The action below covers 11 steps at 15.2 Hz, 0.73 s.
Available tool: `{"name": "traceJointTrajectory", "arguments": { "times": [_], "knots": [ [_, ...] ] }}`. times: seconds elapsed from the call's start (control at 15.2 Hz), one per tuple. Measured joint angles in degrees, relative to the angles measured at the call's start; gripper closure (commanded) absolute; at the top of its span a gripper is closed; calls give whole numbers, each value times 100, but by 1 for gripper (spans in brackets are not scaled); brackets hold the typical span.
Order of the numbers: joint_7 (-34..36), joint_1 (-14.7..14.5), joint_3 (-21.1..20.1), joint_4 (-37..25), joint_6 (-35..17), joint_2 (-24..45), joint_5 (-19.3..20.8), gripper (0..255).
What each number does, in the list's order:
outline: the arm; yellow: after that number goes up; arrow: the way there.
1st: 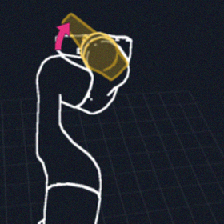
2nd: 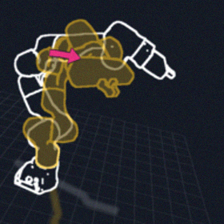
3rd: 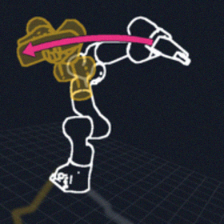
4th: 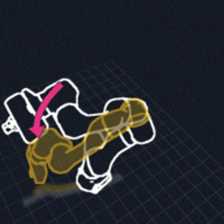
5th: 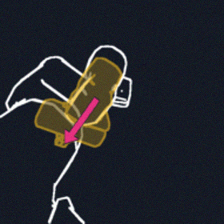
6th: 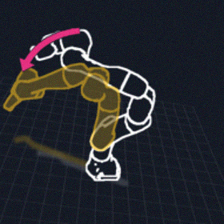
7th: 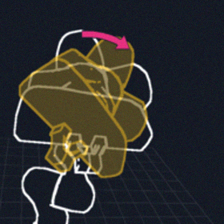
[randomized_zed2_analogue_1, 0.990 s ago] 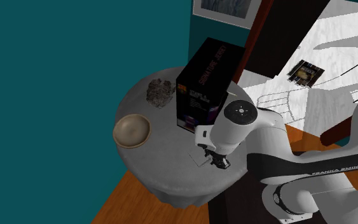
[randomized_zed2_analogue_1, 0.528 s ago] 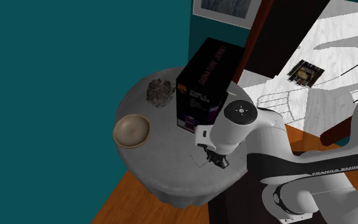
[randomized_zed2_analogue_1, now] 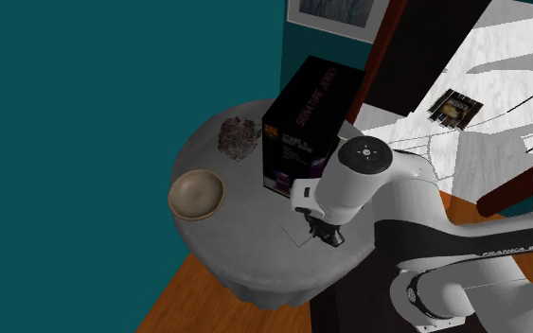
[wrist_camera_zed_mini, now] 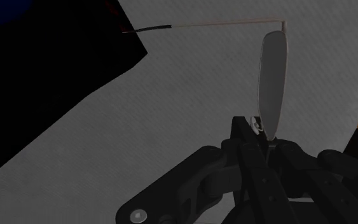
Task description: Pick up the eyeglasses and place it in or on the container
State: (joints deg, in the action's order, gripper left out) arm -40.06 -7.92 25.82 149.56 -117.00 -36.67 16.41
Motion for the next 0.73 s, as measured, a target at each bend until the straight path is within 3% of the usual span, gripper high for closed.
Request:
{"name": "traceJointTrajectory", "arguments": {
  "times": [0.73],
  "knots": [
    [-24,-43,-207,-712,908,-198,-150,255]
  ]
}}
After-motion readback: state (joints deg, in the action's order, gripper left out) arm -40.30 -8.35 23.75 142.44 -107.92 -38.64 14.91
